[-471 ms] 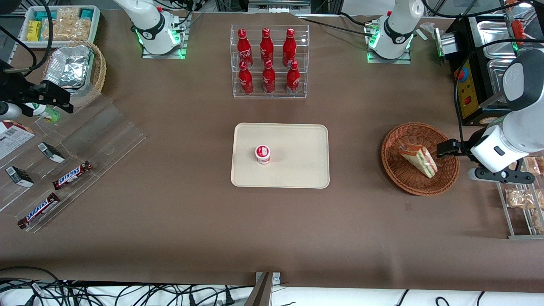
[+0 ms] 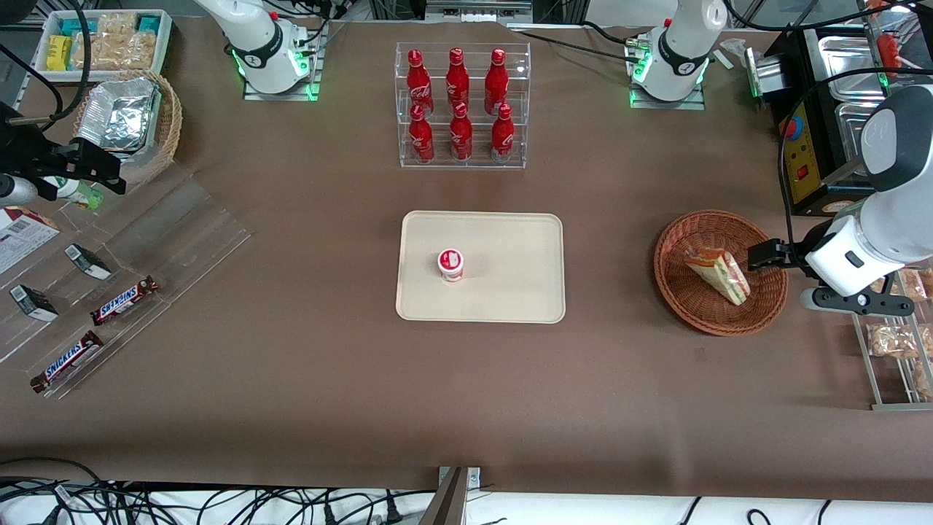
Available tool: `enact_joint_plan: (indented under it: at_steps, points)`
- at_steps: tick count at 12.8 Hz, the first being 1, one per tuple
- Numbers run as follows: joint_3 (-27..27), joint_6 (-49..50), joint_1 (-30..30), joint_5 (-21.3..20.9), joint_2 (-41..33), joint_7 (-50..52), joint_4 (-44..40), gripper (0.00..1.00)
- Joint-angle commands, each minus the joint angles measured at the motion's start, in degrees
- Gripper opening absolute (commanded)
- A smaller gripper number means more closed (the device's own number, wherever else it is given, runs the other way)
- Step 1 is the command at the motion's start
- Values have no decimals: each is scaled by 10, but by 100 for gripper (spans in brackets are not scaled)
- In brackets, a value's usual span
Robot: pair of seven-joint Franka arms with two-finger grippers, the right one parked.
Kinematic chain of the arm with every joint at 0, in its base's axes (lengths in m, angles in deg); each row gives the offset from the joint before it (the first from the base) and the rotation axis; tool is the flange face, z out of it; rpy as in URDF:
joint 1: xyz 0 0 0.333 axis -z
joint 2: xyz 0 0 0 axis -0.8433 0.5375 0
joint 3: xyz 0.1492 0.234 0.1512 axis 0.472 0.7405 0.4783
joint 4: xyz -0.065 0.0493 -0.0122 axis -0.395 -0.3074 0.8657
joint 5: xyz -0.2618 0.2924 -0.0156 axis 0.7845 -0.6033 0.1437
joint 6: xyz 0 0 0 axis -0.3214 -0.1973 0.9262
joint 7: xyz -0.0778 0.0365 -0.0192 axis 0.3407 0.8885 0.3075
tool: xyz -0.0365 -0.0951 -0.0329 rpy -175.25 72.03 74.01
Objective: Place sandwich from basket to tray
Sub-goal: 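Lower the open left gripper over the sandwich in the wicker basket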
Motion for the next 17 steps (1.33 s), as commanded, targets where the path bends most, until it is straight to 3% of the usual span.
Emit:
enact_joint_plan:
  at_steps: [1, 5, 9, 12, 17]
  points:
    - [-1, 14, -1, -14, 10, 6, -12, 100]
    - [2, 12, -12, -14, 10, 22, 2, 100]
    - [2, 0, -16, -21, 3, 104, 33, 100]
    - [0, -89, -16, -44, -35, 223, 123, 100]
    - [1, -198, -27, -51, -81, 315, 242, 100]
